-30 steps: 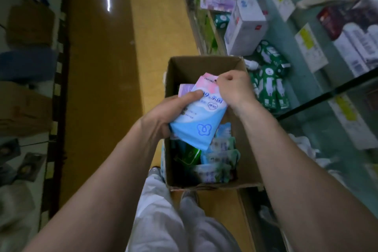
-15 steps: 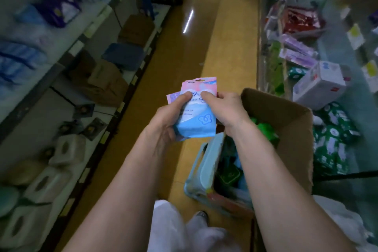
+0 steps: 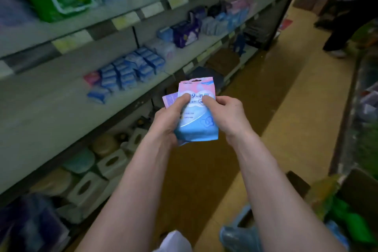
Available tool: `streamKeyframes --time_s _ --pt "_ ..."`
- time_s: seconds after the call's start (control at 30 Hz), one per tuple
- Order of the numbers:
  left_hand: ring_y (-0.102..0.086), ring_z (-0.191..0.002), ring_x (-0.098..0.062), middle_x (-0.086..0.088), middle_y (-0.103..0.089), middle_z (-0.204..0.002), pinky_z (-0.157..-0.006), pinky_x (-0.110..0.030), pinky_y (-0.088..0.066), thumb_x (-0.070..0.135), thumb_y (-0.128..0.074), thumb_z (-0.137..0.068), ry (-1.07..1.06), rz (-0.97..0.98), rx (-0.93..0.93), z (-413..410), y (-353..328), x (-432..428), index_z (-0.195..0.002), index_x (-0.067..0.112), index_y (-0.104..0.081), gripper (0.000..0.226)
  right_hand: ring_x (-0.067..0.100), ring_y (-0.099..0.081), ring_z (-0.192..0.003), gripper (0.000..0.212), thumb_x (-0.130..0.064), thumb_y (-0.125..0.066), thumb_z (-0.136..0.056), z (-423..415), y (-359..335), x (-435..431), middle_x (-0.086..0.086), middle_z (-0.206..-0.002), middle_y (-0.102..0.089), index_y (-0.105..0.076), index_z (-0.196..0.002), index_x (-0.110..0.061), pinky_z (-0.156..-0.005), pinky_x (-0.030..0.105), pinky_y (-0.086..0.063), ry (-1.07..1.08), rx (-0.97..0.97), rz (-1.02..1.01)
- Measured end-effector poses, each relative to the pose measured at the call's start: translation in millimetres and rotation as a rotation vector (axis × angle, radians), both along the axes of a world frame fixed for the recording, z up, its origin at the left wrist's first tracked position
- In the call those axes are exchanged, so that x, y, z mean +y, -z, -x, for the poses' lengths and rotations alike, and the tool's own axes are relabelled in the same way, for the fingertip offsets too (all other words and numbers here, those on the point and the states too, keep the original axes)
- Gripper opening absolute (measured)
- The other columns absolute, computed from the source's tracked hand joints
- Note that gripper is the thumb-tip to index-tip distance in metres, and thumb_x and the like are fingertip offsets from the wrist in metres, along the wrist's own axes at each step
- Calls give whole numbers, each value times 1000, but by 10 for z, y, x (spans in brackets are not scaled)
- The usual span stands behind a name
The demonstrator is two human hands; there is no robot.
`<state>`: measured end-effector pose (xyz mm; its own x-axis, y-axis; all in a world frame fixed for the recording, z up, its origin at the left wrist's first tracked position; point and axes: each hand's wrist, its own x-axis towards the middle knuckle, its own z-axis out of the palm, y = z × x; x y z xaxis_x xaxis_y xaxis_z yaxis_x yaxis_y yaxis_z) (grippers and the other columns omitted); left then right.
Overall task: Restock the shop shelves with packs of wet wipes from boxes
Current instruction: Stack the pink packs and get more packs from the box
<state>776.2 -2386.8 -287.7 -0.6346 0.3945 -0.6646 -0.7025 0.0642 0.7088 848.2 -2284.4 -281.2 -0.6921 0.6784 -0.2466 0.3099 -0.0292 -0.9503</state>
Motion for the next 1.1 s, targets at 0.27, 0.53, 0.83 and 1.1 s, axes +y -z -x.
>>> streamKeyframes --time_s 0.27,0.53,0.83,1.1 --pt "-72 -83 -33 -12 -73 -102 -67 -50 -56 45 -79 -66 -247 -142 104 1104 -325 -974 -119 17 -64 61 20 -70 -76 22 -28 -66 -86 1252 -405 -880 -3 -76 -72 -66 -67 -18 -77 40 -57 -216 120 -95" --pt "-70 -82 -31 -12 -72 -106 -65 -50 -58 42 -73 -76 -478 -171 174 1776 -744 -1659 -114 11 -67 50 16 -59 -60 34 -34 -66 -84 2184 -814 -1484 1 -63 -64 -63 -61 -10 -58 32 -49 -451 226 -173" --pt "-67 -64 -28 -18 -72 -95 -51 -40 -57 32 -72 -81 -719 -209 247 2382 -1136 -1971 -94 13 -68 23 34 -68 -84 25 -34 -67 -86 3164 -1128 -1730 12 -85 -72 -68 -79 -10 -79 47 -56 -678 288 -127" --pt "-67 -68 -29 -19 -70 -96 -52 -40 -58 32 -71 -84 -878 -228 223 2746 -1169 -2117 -107 8 -67 34 14 -68 -74 16 -32 -68 -86 3710 -1161 -1863 0 -81 -70 -67 -78 -18 -69 29 -57 -996 242 -162"
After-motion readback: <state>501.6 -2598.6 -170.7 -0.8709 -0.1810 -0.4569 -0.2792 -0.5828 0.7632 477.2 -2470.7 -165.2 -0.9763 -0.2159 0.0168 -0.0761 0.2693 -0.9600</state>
